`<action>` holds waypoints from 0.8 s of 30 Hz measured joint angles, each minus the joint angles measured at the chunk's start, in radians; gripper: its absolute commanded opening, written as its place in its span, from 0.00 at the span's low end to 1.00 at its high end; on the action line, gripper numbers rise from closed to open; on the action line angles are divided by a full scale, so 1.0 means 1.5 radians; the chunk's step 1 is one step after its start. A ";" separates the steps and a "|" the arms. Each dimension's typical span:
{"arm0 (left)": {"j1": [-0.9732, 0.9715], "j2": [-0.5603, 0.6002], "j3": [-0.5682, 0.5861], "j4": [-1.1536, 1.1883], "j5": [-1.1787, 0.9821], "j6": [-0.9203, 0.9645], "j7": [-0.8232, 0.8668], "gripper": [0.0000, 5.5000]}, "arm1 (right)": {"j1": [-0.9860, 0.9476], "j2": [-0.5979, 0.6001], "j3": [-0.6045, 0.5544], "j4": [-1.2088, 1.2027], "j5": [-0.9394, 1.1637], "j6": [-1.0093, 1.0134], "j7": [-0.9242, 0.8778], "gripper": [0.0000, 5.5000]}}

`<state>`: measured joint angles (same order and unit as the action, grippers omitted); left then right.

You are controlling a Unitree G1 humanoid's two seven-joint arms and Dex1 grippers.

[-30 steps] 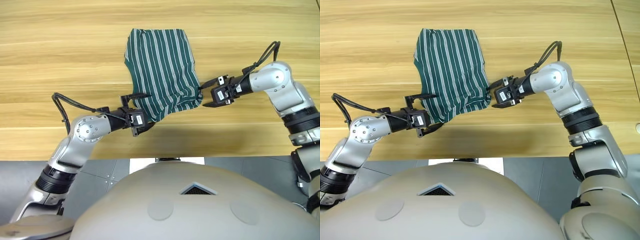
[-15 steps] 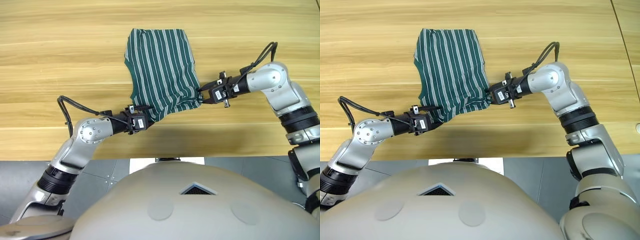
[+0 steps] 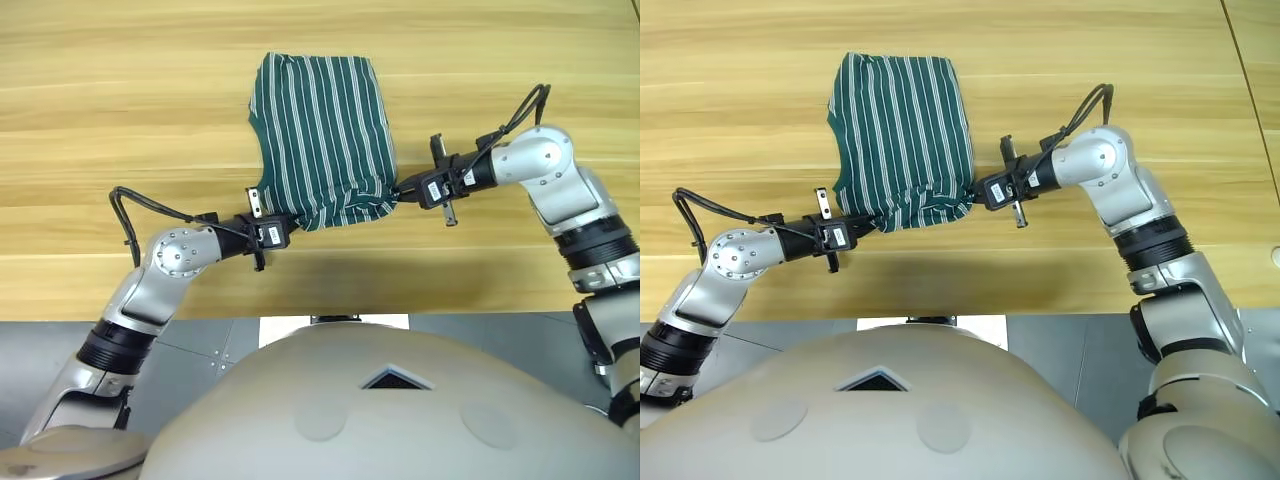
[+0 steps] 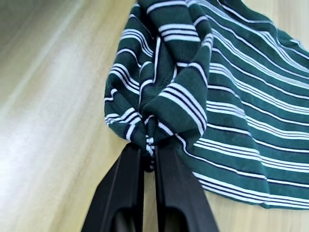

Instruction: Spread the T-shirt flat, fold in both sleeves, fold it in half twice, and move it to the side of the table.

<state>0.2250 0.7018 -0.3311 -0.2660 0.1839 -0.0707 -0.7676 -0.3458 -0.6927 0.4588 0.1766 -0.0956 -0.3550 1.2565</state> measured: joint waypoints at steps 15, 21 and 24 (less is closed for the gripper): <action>-0.058 0.001 0.123 -0.087 -0.180 0.042 -0.031 0.00 | -0.005 -0.032 -0.045 -0.034 0.100 0.088 0.067 0.03; -0.212 -0.041 0.125 0.113 -0.227 0.085 -0.069 0.00 | -0.192 0.045 -0.049 0.145 0.104 0.110 0.079 0.03; -0.290 -0.053 0.129 0.225 -0.234 0.085 -0.093 0.00 | -0.307 0.102 -0.050 0.318 0.085 0.104 0.076 0.03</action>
<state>-0.2104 0.6222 -0.1381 0.0709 -0.1669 0.0573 -0.9070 -0.8059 -0.5399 0.3841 0.6531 0.0317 -0.1995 1.3700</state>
